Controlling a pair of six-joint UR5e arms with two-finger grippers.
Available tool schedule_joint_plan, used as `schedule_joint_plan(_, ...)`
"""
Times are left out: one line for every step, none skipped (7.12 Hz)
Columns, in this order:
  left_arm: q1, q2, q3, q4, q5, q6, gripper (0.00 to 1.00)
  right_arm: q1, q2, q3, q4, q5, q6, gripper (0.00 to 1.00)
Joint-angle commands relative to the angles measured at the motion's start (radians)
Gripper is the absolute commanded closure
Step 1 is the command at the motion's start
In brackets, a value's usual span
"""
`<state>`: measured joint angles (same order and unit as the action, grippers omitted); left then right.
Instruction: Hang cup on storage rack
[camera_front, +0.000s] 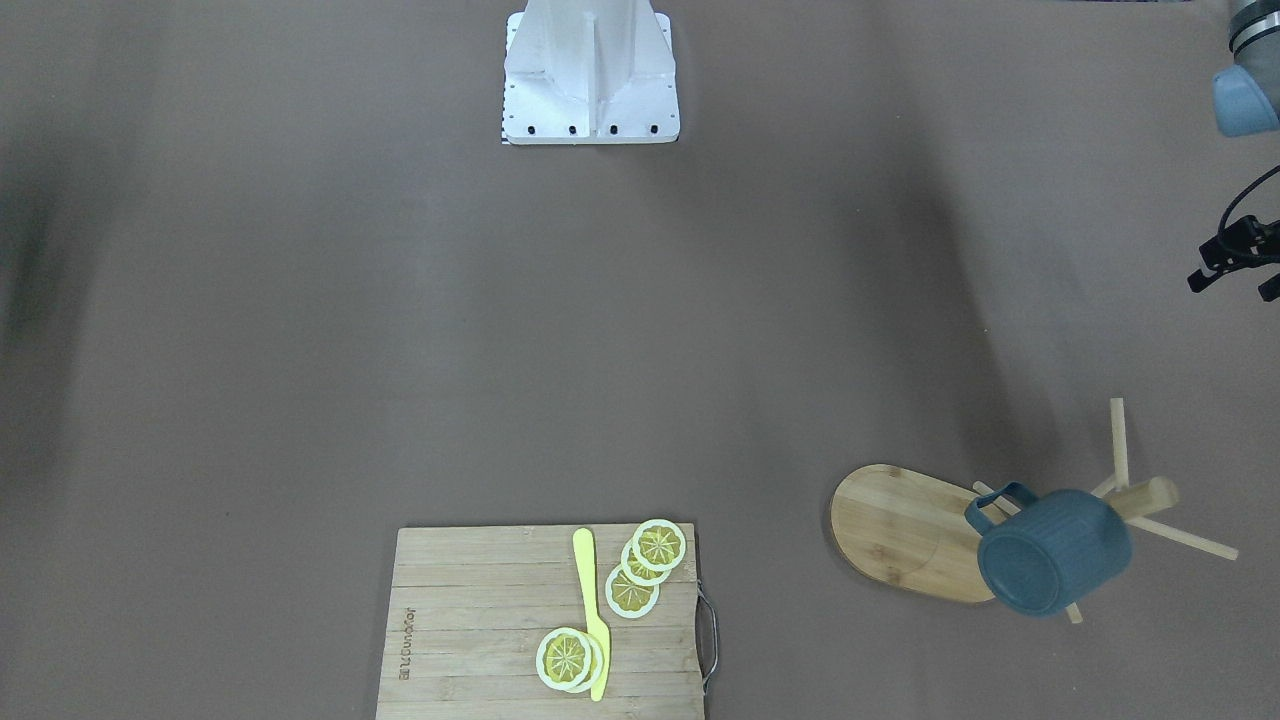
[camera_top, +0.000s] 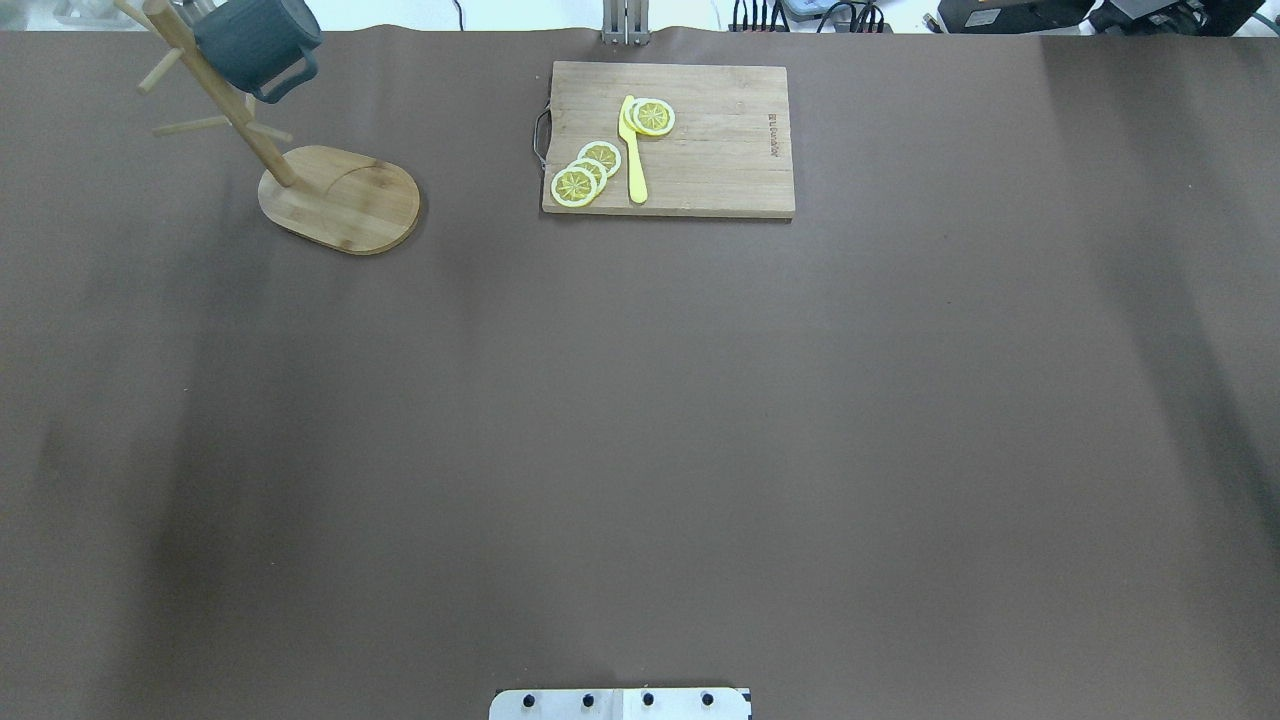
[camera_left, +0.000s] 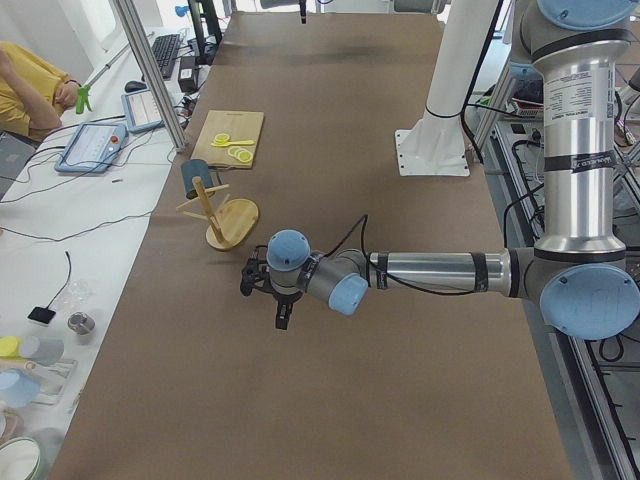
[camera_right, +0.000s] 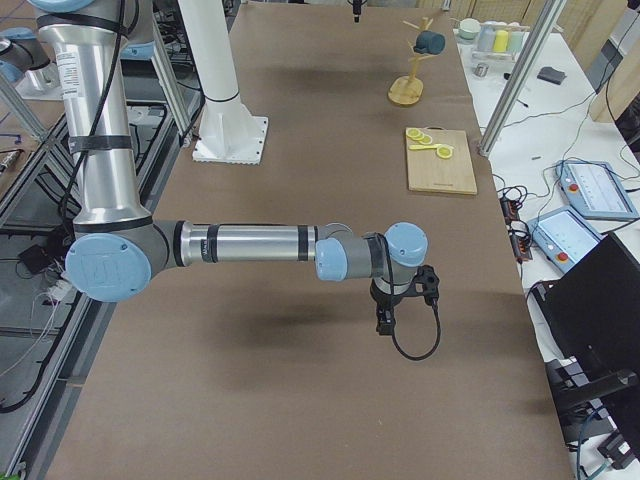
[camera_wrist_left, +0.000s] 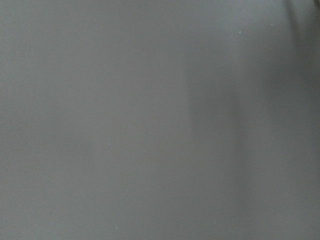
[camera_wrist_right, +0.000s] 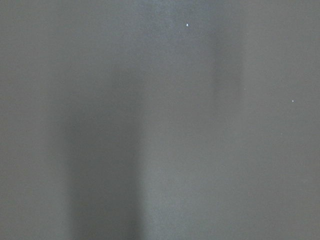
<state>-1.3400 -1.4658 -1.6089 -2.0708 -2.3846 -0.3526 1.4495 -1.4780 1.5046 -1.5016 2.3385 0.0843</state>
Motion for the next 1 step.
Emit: schedule_joint_plan(-0.001,-0.001,-0.005,-0.003,-0.001,0.001,0.02,0.002,0.002,-0.001,0.0,0.001,0.0,0.0)
